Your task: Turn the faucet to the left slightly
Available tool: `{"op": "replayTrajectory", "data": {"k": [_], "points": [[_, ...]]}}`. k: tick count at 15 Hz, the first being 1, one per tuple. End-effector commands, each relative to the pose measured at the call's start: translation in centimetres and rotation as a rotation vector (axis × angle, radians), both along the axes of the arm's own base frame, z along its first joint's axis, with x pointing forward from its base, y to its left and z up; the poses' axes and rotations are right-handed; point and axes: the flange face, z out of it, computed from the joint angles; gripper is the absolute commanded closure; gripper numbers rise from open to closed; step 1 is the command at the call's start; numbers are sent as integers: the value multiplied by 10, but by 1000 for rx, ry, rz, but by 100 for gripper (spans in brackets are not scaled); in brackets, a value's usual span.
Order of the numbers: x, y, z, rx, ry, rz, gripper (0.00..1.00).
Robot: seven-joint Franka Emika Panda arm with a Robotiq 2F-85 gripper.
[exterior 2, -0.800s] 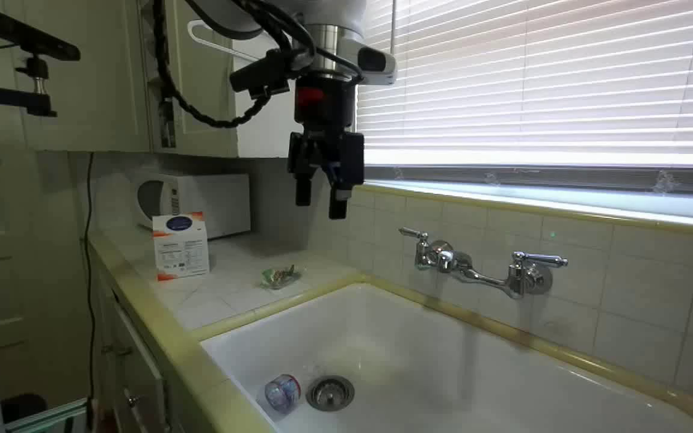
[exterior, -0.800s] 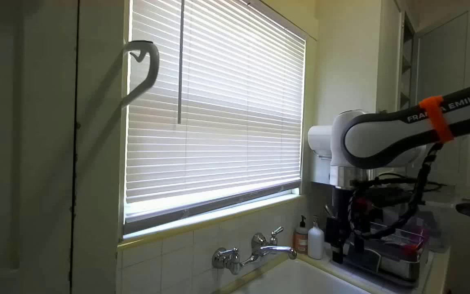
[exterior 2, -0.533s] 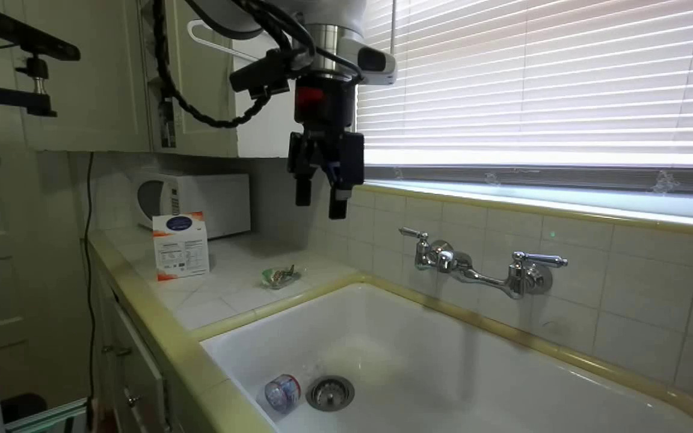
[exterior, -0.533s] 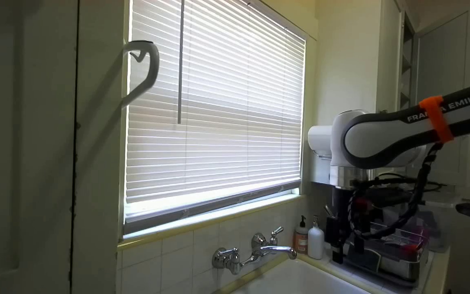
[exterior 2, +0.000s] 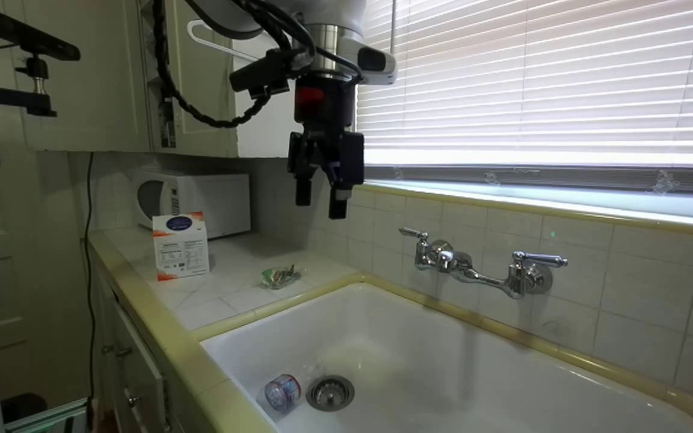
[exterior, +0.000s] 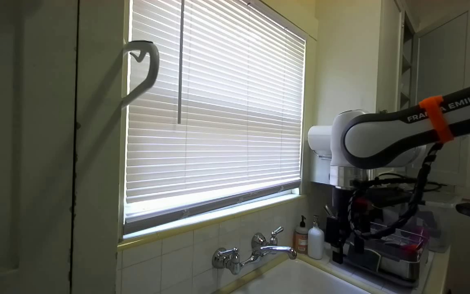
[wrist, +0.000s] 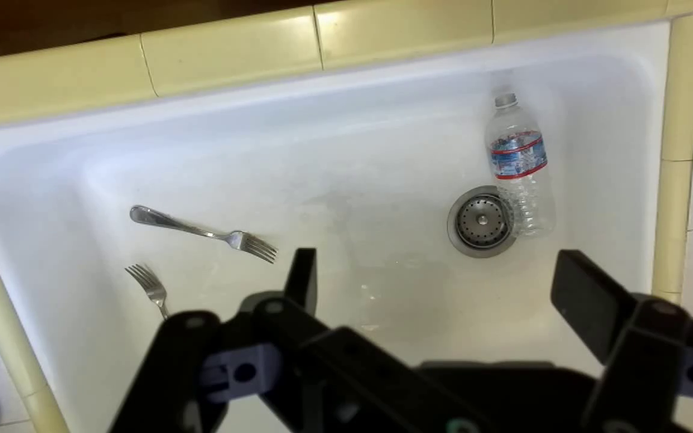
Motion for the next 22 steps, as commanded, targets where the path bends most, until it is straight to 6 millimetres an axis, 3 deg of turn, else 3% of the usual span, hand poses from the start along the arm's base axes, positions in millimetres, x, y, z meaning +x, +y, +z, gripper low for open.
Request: {"op": "replayTrajectory", "data": {"k": [1,5,7,11,15,16,18,22], "points": [[0,0,1,0,1,0,0],[0,0,1,0,1,0,0],[10,3,-5,23,-13,-13,0],[38,10,-14,12,-90,6,0],[80,14,-22,-25,-166,20,0],[94,11,-21,-29,-203,4,25],[119,4,-19,-35,-272,-29,32],[160,-15,-24,-95,-431,-71,65]]}}
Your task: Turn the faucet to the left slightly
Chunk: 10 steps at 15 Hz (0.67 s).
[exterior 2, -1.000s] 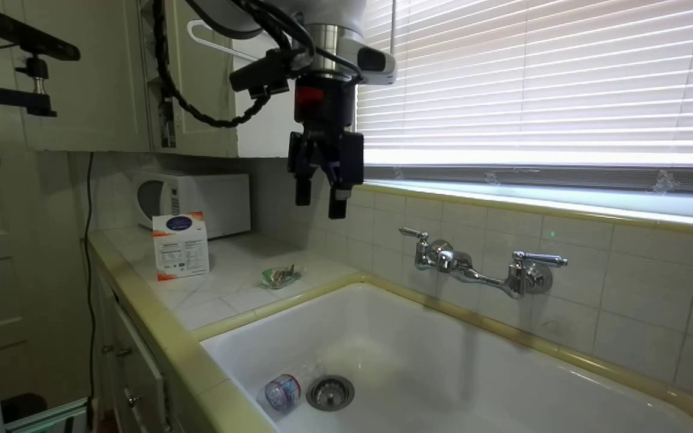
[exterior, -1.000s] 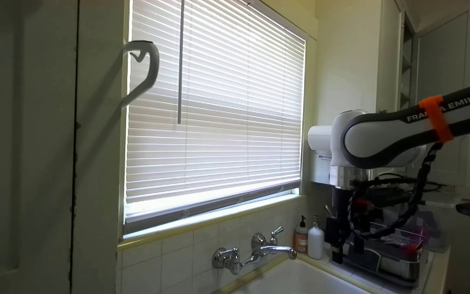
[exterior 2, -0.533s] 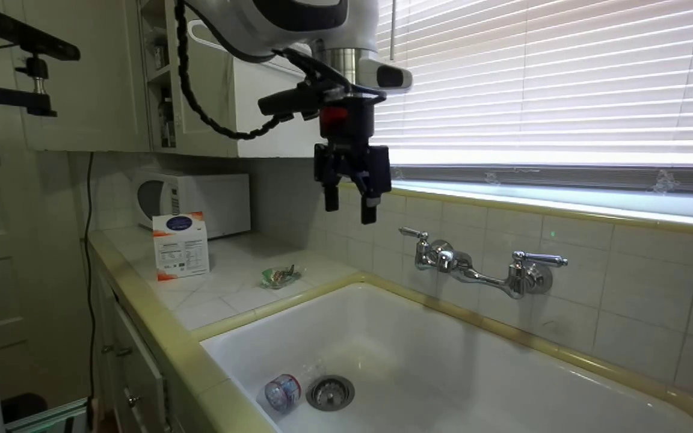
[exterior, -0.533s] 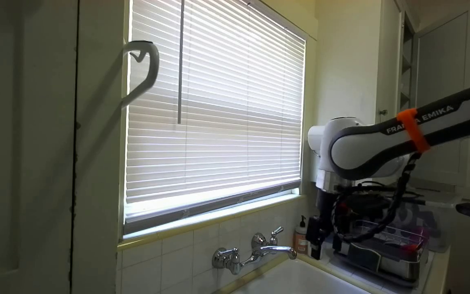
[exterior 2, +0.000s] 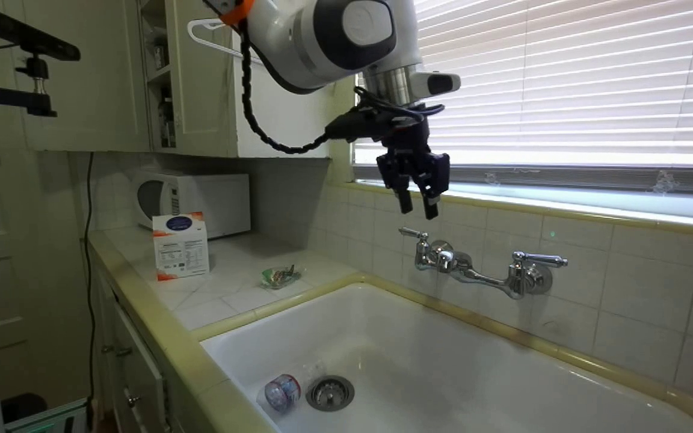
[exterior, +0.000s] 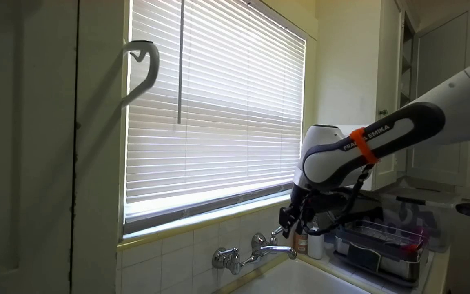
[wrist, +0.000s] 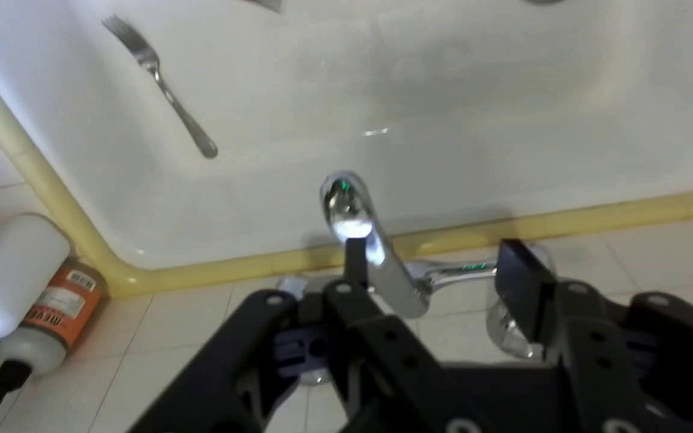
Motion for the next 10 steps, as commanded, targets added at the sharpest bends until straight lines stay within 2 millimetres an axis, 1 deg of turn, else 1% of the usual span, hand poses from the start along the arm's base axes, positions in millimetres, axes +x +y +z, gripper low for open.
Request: {"op": "replayTrajectory", "data": {"k": [1,2,4,5,7,9,10], "points": [[38,-17,-14,-67,-100,-38,72],[43,-21,-22,-101,-113,-8,81],[50,-28,-35,-166,-126,43,94],[53,-31,-41,-192,-123,64,99],[58,-34,-51,-236,-128,110,100],[57,-36,-55,-247,-83,86,100],[53,-35,-52,-221,-103,97,99]]}}
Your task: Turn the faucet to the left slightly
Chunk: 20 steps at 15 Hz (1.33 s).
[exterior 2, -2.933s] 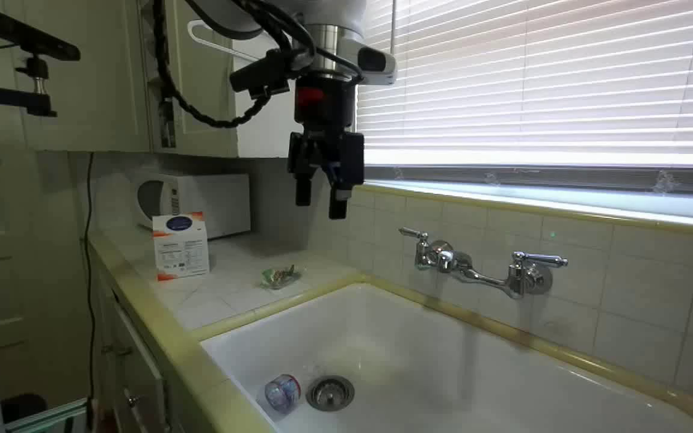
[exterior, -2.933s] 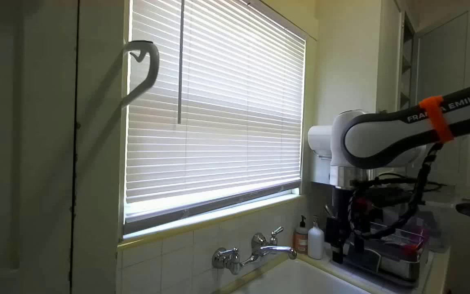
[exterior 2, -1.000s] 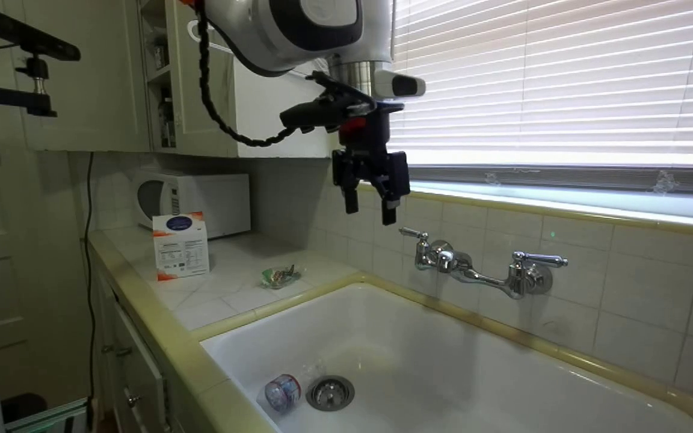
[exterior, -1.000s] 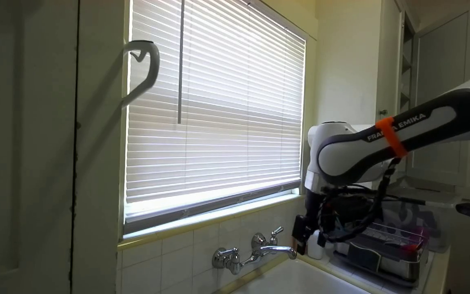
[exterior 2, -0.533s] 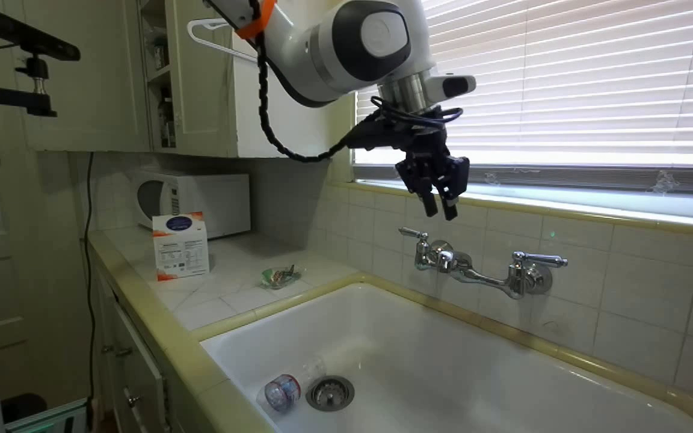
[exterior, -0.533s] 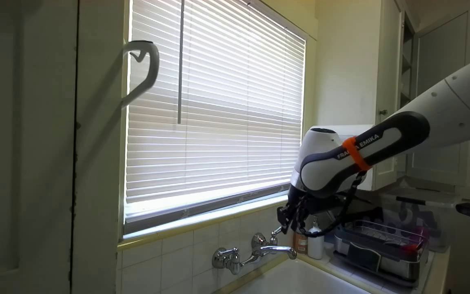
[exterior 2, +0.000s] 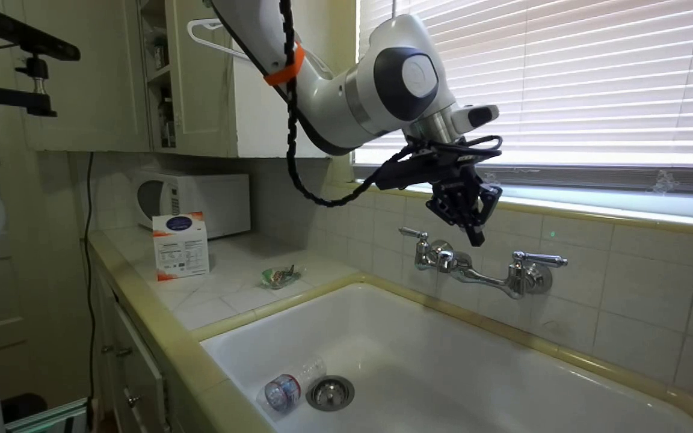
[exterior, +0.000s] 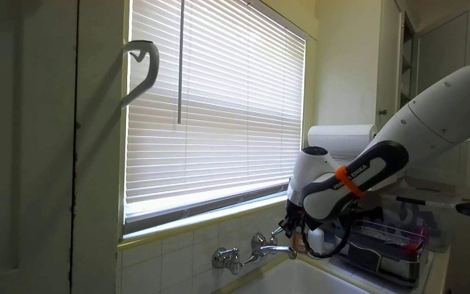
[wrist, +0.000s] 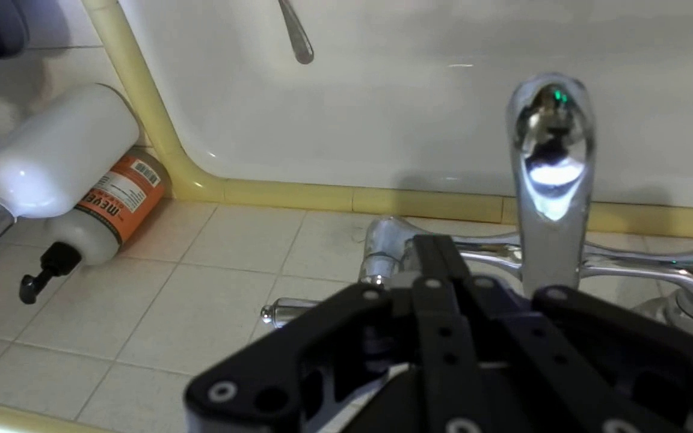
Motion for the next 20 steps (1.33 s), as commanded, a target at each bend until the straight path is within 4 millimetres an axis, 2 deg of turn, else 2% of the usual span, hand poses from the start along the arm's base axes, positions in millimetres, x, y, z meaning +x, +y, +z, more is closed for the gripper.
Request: {"op": "replayTrajectory", "data": {"k": [1,5,10,15,20], "points": [[1,-2,-1,-4,5,2,99],[3,-3,-1,-8,4,2,100],[-5,9,-8,2,44,73,100],[-6,9,-12,-52,74,118,100],[-12,10,-23,-15,194,150,100]]}}
